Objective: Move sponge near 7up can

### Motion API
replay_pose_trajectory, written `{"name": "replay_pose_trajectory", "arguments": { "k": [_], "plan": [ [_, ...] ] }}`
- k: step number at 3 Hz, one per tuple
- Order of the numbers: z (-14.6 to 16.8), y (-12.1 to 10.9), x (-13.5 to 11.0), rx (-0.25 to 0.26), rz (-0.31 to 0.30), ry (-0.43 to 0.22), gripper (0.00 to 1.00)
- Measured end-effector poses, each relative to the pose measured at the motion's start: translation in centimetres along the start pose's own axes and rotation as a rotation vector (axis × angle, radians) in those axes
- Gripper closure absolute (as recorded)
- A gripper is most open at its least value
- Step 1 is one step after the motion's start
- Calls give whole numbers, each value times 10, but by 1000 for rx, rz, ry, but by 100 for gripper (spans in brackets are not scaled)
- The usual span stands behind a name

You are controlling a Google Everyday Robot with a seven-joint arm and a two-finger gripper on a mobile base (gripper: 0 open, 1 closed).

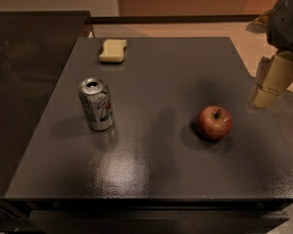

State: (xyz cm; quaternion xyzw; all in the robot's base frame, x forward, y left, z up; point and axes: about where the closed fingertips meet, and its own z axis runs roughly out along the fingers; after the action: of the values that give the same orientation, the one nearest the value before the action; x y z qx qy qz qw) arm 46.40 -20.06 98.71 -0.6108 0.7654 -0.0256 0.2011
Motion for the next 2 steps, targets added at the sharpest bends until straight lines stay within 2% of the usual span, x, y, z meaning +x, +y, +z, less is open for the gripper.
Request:
{"name": "replay_pose_trajectory", "arguments": {
  "k": [2],
  "plan": [
    [36, -70, -68, -2, -42, -149, 0]
  ]
}}
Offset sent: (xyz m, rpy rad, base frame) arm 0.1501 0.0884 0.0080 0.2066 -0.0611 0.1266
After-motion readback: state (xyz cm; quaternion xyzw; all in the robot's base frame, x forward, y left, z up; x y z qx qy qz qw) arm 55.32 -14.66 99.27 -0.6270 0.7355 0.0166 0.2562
